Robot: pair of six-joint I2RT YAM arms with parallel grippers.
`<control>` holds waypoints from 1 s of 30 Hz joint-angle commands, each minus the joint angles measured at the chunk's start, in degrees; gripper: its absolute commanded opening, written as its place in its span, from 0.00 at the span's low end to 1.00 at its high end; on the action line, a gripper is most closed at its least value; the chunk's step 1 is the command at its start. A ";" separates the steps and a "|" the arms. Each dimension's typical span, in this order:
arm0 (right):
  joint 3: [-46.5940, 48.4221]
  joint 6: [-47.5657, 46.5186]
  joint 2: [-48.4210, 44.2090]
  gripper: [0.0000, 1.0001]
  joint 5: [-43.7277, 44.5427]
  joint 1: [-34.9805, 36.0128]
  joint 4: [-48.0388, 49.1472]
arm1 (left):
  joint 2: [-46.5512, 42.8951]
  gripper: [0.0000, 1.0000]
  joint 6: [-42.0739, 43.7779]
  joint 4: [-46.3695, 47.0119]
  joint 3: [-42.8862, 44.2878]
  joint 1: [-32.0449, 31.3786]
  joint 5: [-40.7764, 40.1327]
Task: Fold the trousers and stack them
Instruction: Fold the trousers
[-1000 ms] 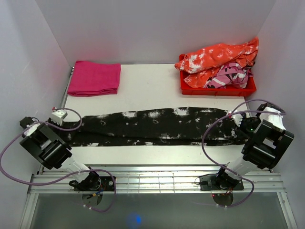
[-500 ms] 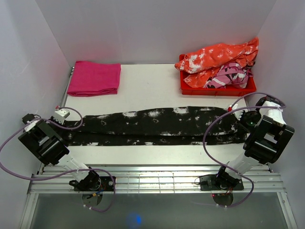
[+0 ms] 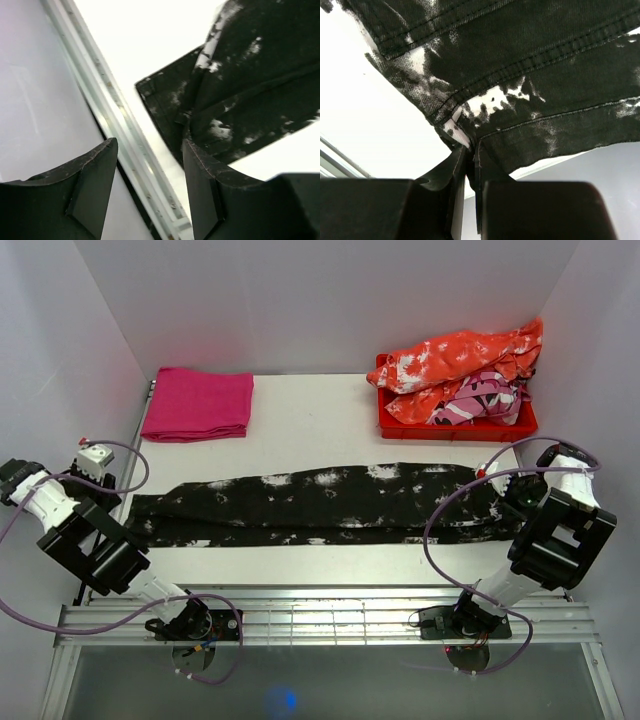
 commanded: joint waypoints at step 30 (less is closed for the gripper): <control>4.01 1.12 3.65 0.08 3.09 -0.96 0.83 | 15.29 0.00 -8.58 -2.70 10.23 -8.75 -13.32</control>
